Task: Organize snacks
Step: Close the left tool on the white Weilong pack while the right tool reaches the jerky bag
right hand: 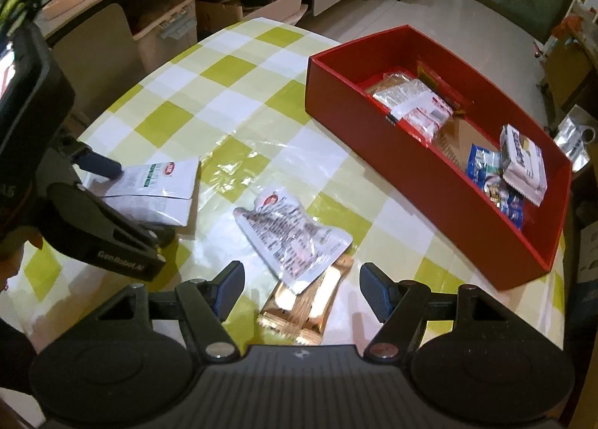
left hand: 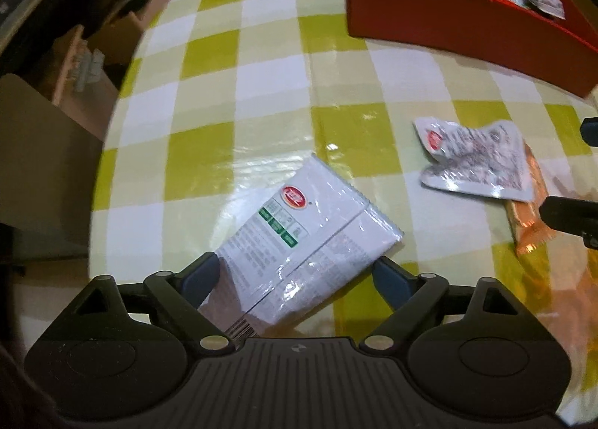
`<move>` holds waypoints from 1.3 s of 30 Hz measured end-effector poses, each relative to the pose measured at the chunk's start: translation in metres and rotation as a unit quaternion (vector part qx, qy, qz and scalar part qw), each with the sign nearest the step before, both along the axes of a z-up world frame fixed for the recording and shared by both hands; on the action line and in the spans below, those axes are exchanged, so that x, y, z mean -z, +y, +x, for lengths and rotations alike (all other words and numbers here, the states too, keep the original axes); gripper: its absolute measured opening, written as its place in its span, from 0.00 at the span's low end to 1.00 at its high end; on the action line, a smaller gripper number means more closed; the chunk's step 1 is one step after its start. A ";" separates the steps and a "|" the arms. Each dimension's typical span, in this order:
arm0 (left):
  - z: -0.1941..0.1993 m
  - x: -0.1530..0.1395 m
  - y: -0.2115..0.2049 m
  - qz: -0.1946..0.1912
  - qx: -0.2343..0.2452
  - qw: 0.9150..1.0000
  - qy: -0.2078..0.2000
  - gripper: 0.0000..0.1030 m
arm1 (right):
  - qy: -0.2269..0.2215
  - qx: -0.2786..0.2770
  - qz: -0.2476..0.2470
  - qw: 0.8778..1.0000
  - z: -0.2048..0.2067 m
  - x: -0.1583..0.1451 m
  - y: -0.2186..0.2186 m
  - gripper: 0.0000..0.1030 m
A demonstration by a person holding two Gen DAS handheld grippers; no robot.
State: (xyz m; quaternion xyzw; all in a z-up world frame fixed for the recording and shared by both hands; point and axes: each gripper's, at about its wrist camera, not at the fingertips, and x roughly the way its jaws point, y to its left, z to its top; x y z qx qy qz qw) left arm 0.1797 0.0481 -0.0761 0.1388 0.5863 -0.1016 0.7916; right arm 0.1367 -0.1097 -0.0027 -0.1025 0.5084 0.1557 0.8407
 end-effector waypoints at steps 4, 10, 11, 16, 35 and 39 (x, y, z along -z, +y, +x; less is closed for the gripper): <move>-0.008 -0.011 0.014 -0.094 0.000 0.995 0.034 0.87 | 0.006 -0.004 0.005 1.000 -0.012 0.000 -0.003 0.74; -0.008 -0.024 0.019 -0.051 -0.008 0.999 -0.011 0.90 | 0.009 -0.001 0.010 1.000 -0.022 0.000 -0.007 0.74; -0.009 -0.021 0.013 -0.023 0.015 0.999 -0.018 0.90 | 0.011 -0.001 0.013 1.000 -0.024 -0.001 -0.008 0.74; -0.015 -0.012 -0.009 0.011 0.117 0.993 -0.018 0.90 | 0.022 -0.006 0.018 1.000 -0.036 0.001 -0.004 0.74; -0.050 0.003 -0.002 0.028 0.243 0.969 -0.021 0.92 | 0.091 -0.032 0.037 0.995 -0.065 0.030 0.035 0.74; -0.044 0.003 0.006 0.010 0.202 0.979 0.004 0.87 | 0.096 -0.046 0.032 0.994 -0.065 0.031 0.039 0.74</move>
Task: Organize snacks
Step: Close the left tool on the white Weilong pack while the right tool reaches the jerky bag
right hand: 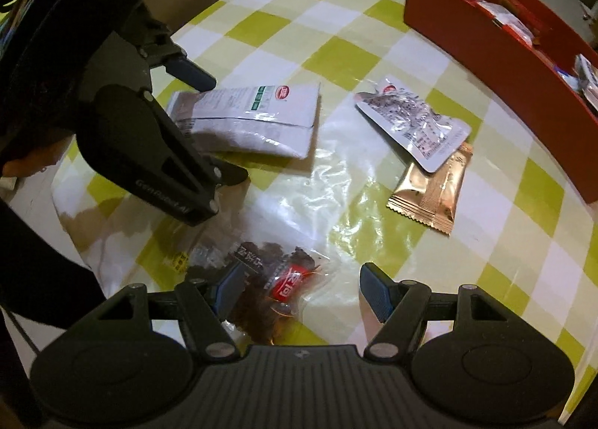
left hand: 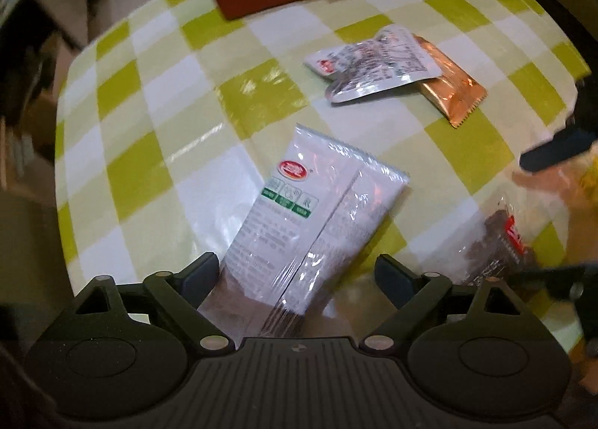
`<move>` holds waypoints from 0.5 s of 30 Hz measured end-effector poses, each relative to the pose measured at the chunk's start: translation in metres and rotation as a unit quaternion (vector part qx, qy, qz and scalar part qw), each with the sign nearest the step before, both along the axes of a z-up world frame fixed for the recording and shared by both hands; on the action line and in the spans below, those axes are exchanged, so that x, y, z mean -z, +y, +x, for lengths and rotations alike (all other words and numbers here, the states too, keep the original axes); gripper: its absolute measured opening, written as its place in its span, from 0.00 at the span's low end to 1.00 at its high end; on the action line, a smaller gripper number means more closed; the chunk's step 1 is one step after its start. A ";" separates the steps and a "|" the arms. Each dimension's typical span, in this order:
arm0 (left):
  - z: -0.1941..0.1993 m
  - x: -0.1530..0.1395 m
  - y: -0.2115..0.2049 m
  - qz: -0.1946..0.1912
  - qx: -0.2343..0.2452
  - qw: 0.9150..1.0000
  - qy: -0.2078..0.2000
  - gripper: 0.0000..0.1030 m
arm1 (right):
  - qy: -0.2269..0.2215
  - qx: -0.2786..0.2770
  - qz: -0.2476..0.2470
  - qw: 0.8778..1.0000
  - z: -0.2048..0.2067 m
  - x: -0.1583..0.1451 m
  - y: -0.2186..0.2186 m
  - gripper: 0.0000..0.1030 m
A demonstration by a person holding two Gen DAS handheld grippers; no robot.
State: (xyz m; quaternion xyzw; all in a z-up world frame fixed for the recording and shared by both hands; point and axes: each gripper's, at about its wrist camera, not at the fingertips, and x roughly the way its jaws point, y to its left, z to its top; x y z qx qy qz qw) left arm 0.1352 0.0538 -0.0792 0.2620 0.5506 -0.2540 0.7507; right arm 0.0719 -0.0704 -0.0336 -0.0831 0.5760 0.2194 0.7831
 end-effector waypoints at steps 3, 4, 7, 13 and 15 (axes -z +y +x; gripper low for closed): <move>-0.008 -0.004 0.003 0.001 -0.026 1.000 0.007 0.76 | -0.004 0.018 0.000 1.000 0.004 -0.002 -0.010 0.74; -0.011 -0.005 0.003 0.002 -0.038 0.999 0.012 0.72 | -0.005 0.024 0.001 1.000 0.005 -0.003 -0.014 0.74; -0.011 -0.006 0.009 -0.008 -0.077 0.997 0.029 0.71 | -0.003 0.032 0.008 0.999 0.006 -0.005 -0.022 0.74; 0.012 -0.001 0.010 -0.008 -0.124 0.991 0.046 0.84 | 0.000 0.023 0.016 1.000 -0.007 -0.007 -0.021 0.78; 0.010 -0.004 -0.001 -0.002 -0.110 0.994 0.030 0.77 | -0.011 0.001 0.012 1.000 -0.015 -0.009 -0.017 0.78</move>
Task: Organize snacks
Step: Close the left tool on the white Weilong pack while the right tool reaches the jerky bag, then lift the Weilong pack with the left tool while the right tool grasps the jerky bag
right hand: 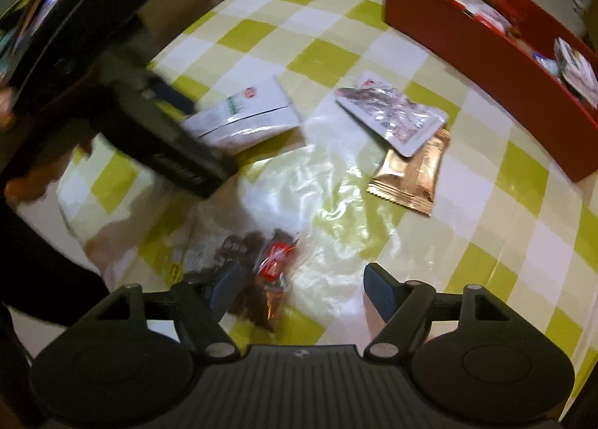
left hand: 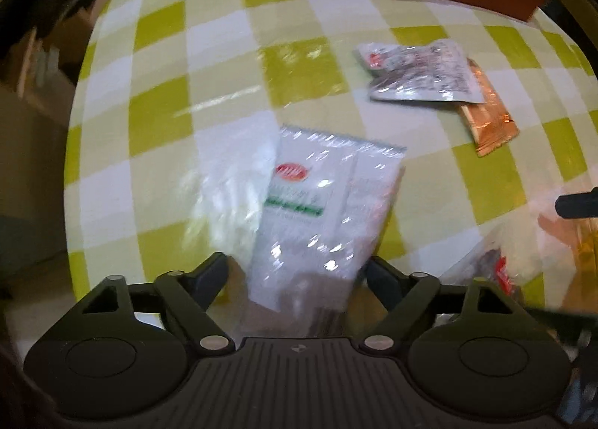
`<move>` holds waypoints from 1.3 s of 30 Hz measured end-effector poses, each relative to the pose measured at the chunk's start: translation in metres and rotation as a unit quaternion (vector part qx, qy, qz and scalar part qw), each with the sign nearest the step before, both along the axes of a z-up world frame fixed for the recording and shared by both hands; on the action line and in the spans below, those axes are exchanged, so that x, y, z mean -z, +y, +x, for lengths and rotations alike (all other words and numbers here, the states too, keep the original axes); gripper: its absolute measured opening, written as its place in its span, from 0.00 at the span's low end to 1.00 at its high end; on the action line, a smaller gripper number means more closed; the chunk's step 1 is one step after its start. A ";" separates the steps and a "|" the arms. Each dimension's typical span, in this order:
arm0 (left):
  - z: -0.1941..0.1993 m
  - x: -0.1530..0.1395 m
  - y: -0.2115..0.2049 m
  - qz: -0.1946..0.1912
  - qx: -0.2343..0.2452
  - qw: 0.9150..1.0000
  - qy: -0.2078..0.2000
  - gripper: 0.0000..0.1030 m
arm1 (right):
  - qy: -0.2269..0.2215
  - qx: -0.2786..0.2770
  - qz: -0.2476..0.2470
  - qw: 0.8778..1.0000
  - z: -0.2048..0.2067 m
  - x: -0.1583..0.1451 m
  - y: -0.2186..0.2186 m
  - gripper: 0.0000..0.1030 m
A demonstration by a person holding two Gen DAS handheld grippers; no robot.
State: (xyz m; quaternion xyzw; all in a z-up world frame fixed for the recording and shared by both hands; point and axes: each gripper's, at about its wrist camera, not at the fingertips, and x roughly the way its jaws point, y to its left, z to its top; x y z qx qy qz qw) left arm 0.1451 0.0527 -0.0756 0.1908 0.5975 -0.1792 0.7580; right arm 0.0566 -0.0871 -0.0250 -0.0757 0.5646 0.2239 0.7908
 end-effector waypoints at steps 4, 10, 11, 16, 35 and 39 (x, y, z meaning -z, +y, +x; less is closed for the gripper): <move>-0.007 -0.005 -0.013 0.006 0.023 1.000 -0.007 0.59 | -0.038 -0.095 -0.016 0.995 -0.016 -0.011 0.018 0.78; -0.008 -0.007 -0.010 -0.001 0.020 1.000 -0.007 0.53 | -0.061 -0.283 -0.096 0.952 -0.019 -0.009 0.054 0.78; -0.006 -0.006 -0.007 -0.005 0.016 1.000 -0.004 0.53 | -0.061 -0.307 -0.103 0.944 -0.017 -0.007 0.060 0.78; 0.007 -0.005 0.003 -0.016 0.000 1.000 0.009 0.52 | -0.040 -0.416 -0.134 0.898 -0.012 0.017 0.089 0.78; 0.003 -0.001 -0.001 0.006 -0.011 1.000 -0.001 0.55 | 0.032 -0.091 -0.095 0.991 0.033 0.041 0.000 0.94; -0.006 -0.001 -0.012 0.032 -0.019 0.999 -0.023 0.57 | 0.020 0.003 -0.075 0.997 0.026 0.041 -0.023 0.94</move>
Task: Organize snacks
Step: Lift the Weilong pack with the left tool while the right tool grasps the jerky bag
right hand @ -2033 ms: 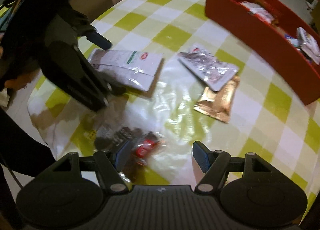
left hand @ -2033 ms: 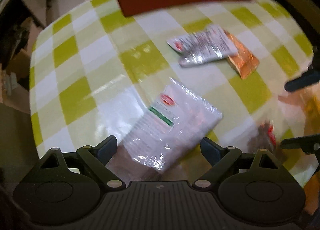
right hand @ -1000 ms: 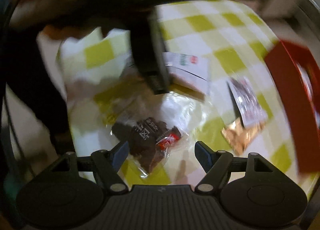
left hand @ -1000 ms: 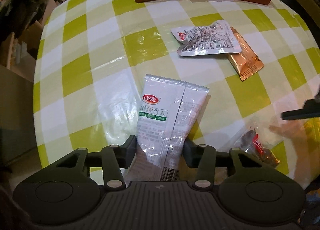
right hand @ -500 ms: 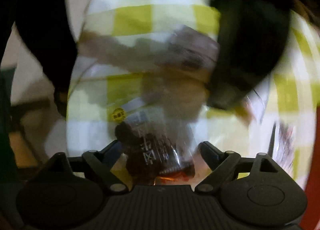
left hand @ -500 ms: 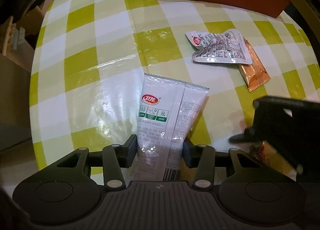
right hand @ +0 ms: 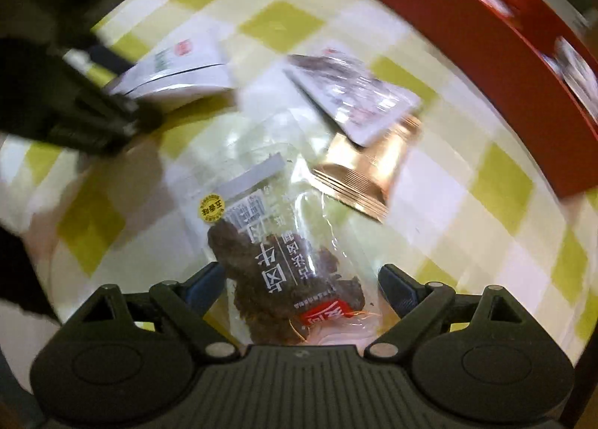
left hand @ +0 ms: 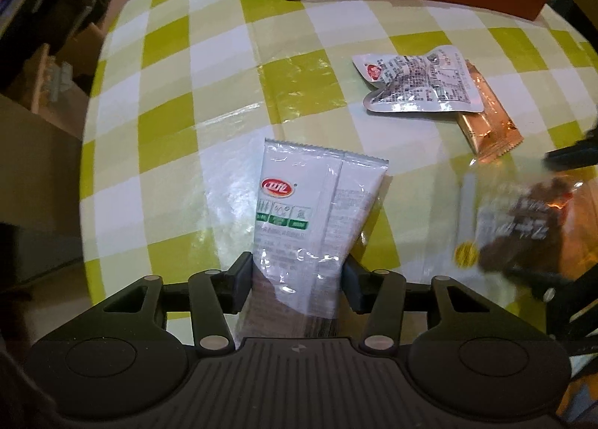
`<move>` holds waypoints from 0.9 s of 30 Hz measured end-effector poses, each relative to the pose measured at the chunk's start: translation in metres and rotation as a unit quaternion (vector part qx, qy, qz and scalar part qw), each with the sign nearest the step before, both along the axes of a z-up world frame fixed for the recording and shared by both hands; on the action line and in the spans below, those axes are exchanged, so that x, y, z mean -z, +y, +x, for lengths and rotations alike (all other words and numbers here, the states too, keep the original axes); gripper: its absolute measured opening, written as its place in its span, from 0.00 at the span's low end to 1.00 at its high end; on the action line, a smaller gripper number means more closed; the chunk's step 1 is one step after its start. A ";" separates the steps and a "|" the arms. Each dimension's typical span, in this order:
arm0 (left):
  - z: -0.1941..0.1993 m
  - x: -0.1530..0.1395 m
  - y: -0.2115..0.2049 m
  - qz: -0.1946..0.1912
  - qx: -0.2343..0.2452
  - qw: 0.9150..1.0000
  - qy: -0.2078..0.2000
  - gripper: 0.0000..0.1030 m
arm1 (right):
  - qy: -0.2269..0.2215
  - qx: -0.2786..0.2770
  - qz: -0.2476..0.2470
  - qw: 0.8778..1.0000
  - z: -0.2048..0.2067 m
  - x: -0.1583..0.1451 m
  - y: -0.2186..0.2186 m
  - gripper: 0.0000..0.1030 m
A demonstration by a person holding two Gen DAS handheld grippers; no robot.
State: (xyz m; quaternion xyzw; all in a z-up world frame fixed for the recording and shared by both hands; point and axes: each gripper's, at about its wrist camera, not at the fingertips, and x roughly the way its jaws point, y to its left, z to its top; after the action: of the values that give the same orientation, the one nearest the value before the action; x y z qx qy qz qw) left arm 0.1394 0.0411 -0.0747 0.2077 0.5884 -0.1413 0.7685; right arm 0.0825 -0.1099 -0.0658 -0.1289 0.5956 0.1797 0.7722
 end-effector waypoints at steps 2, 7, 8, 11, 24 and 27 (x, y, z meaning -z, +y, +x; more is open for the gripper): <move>-0.005 0.001 -0.004 0.011 -0.005 1.000 -0.012 0.59 | -0.008 0.010 -0.009 1.000 -0.002 0.001 0.001 0.96; -0.010 0.005 -0.005 0.063 -0.026 0.996 -0.054 0.95 | -0.004 0.036 -0.007 0.999 0.005 0.005 0.006 1.00; -0.010 0.006 -0.003 0.066 -0.032 0.996 -0.057 0.96 | -0.006 0.029 -0.009 1.000 0.008 0.004 0.007 1.00; -0.009 0.004 0.003 0.057 -0.051 0.995 -0.058 0.97 | -0.006 0.019 -0.007 1.000 0.013 0.001 0.009 1.00; -0.021 -0.001 -0.003 0.010 -0.068 0.997 -0.039 0.61 | -0.014 0.030 0.004 0.999 0.009 -0.001 0.003 0.98; -0.030 -0.001 -0.014 0.027 -0.052 0.997 -0.048 0.55 | -0.018 0.029 -0.005 0.999 0.003 -0.005 0.003 0.92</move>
State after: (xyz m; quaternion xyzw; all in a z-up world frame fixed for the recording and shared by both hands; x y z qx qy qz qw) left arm 0.1091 0.0271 -0.0735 0.2035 0.5643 -0.0749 0.7966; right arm 0.0858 -0.1074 -0.0610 -0.1191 0.5860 0.1521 0.7869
